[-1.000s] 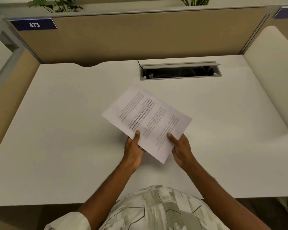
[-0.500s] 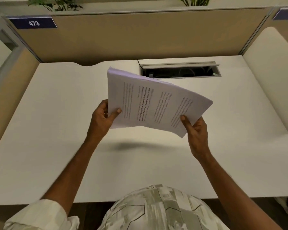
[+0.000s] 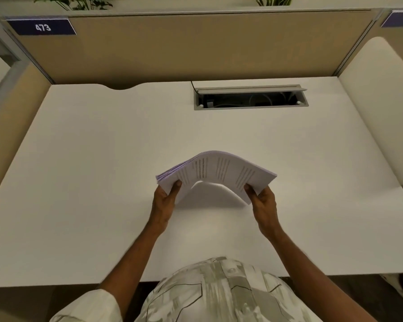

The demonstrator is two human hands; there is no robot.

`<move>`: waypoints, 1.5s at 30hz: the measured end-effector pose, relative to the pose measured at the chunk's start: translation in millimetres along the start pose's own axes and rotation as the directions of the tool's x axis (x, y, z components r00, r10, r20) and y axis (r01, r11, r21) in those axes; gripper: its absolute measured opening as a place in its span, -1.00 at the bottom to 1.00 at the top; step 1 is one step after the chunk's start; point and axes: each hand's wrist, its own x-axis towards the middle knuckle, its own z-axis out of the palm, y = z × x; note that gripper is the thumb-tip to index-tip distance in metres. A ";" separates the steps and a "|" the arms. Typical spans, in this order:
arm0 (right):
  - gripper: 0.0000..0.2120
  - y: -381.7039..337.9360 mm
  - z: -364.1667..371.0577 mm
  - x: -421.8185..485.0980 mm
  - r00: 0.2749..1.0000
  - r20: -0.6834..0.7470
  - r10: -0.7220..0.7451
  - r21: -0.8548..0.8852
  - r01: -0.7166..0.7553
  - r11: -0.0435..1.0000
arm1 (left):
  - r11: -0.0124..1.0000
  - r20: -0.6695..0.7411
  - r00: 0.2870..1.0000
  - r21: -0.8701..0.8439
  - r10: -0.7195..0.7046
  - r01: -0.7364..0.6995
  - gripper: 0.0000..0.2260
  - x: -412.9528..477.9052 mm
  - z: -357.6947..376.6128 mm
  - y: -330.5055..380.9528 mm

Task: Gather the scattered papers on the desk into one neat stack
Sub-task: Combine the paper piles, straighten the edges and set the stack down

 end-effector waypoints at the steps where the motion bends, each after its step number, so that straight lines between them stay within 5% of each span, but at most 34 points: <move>1: -0.76 -3.8 -0.7 0.0 1.000 -0.011 0.000 0.015 0.000 1.000 | 1.000 -0.003 1.000 -0.009 0.008 -0.008 -0.80 1.0 0.7 4.2; 5: -0.78 -4.5 -5.6 2.4 0.999 -0.026 -0.021 0.062 0.023 0.998 | 0.999 0.005 0.999 0.000 0.044 -0.044 -0.78 2.0 -4.2 9.8; 9: -0.69 24.9 -4.7 3.6 0.998 0.051 0.038 -0.028 -0.036 0.999 | 0.992 0.065 0.995 0.113 -0.070 0.063 -0.58 -2.4 -2.9 -13.6; 14: -0.68 27.7 -2.2 11.3 0.996 -0.026 0.090 -0.004 -0.090 0.996 | 0.994 -0.083 0.995 0.100 -0.046 0.054 -0.67 0.8 4.4 -9.0; 21: -0.71 7.8 2.2 28.2 0.975 -0.046 0.220 0.295 -0.197 0.935 | 0.950 -0.139 0.958 -0.225 -0.249 0.214 -0.64 -4.9 16.4 -5.6; 25: -0.62 -1.4 32.3 20.8 0.931 0.129 0.343 0.400 -0.365 0.841 | 0.855 -0.131 0.920 -0.435 -0.370 0.282 -0.64 -12.7 33.0 -4.5; 33: -0.71 -12.4 71.1 15.7 0.844 0.308 0.440 0.365 -0.531 0.764 | 0.811 -0.162 0.898 -0.515 -0.410 0.277 -0.58 -37.0 51.7 -18.7; 39: -0.63 -2.6 78.1 17.0 0.844 0.257 0.471 0.165 -0.518 0.839 | 0.846 -0.129 0.908 -0.434 -0.400 0.311 -0.62 -47.1 47.4 -34.0; 45: -0.60 6.2 75.1 25.0 0.865 0.251 0.436 0.063 -0.464 0.884 | 0.777 -0.131 0.865 -0.519 -0.485 0.357 -0.58 -24.3 6.3 -33.3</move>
